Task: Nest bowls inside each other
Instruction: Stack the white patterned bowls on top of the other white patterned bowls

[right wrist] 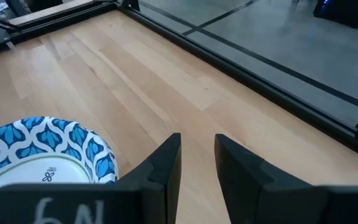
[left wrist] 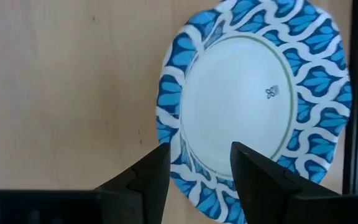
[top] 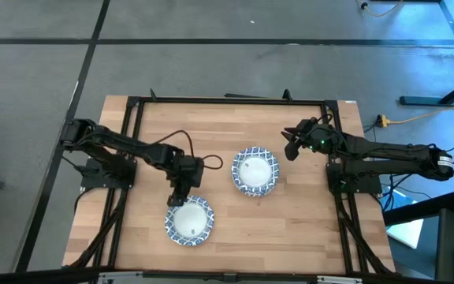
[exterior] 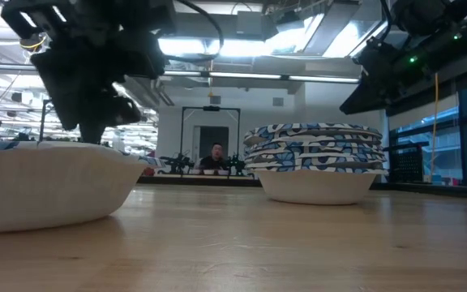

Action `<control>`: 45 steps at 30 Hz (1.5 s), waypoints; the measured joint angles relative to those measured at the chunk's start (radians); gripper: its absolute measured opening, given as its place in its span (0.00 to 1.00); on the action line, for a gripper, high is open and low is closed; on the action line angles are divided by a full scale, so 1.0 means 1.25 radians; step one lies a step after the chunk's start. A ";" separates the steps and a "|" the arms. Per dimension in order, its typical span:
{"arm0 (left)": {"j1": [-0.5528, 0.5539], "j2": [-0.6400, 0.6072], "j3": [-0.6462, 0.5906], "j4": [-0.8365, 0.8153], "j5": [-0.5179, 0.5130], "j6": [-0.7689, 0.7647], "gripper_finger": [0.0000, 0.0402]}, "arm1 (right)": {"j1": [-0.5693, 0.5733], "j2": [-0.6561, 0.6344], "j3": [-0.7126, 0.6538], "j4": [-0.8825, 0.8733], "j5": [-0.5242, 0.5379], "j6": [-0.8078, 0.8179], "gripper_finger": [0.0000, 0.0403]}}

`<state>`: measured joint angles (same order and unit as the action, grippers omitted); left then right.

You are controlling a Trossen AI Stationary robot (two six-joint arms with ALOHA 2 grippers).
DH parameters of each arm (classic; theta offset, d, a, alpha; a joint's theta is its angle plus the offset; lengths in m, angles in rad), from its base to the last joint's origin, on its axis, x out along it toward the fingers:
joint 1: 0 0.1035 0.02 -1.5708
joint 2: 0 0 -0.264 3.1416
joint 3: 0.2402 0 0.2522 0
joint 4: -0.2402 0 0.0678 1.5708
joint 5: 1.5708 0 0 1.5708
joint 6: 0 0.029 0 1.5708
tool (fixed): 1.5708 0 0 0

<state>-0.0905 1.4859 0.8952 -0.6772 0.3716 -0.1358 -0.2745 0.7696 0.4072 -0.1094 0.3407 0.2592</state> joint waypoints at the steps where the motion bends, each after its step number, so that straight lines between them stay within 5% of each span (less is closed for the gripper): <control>1: -0.006 0.000 -0.002 0.001 -0.012 -0.011 0.40 | 0.000 0.000 0.000 0.002 0.000 0.000 0.24; 10: -0.030 0.000 -0.005 0.002 -0.123 -0.051 0.40 | 0.000 0.000 0.000 0.013 -0.002 -0.001 0.24; 45: -0.044 0.116 -0.005 0.044 -0.072 -0.095 0.39 | 0.000 0.000 0.000 0.012 -0.003 -0.005 0.24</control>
<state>-0.1450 1.6306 0.8890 -0.6228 0.2817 -0.2546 -0.2749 0.7700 0.4072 -0.0947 0.3367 0.2525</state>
